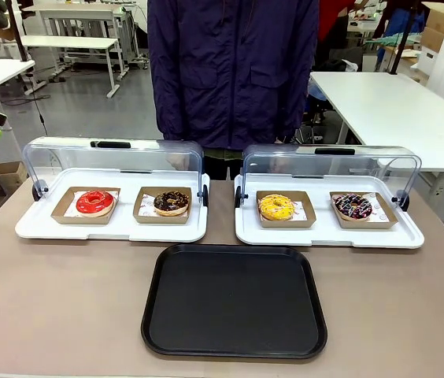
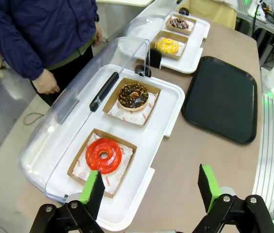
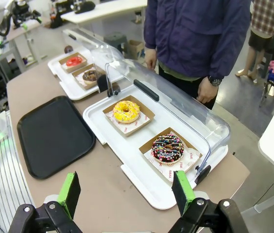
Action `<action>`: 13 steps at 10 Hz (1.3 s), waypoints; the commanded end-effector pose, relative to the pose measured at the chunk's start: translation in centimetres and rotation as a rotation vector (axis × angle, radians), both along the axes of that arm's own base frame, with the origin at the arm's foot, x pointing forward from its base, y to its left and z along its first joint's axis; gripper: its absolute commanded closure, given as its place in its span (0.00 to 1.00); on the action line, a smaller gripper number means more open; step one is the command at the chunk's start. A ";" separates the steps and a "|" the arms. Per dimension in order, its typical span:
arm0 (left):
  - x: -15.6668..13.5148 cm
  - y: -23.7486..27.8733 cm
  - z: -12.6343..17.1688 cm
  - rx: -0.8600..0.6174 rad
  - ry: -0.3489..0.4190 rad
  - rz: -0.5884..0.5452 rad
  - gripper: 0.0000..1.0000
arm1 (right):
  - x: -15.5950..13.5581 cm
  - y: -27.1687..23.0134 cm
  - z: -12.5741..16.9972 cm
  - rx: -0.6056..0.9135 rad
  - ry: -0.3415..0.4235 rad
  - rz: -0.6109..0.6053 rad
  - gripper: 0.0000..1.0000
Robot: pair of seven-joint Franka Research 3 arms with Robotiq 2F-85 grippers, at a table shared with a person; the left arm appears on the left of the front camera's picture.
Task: Move the second donut from the left to the tray.
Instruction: Pick up the Paper togo box containing the Donut indicated by the person and place it on the Handle tray.
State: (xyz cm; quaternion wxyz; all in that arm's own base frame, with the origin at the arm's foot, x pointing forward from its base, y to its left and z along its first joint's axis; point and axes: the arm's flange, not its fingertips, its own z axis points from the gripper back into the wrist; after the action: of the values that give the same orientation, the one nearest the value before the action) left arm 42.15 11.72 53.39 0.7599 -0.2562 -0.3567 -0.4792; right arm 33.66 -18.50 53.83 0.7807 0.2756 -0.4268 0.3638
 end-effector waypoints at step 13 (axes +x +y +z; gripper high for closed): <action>0.0 0.1 0.0 -0.003 -0.008 -0.015 0.00 | 0.2 0.0 0.2 0.012 -0.032 0.011 0.00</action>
State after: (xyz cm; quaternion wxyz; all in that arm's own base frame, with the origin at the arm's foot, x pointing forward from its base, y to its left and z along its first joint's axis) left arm 42.15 11.72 53.39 0.7599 -0.2562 -0.3567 -0.4792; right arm 33.64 -18.49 53.83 0.7803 0.2761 -0.4267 0.3645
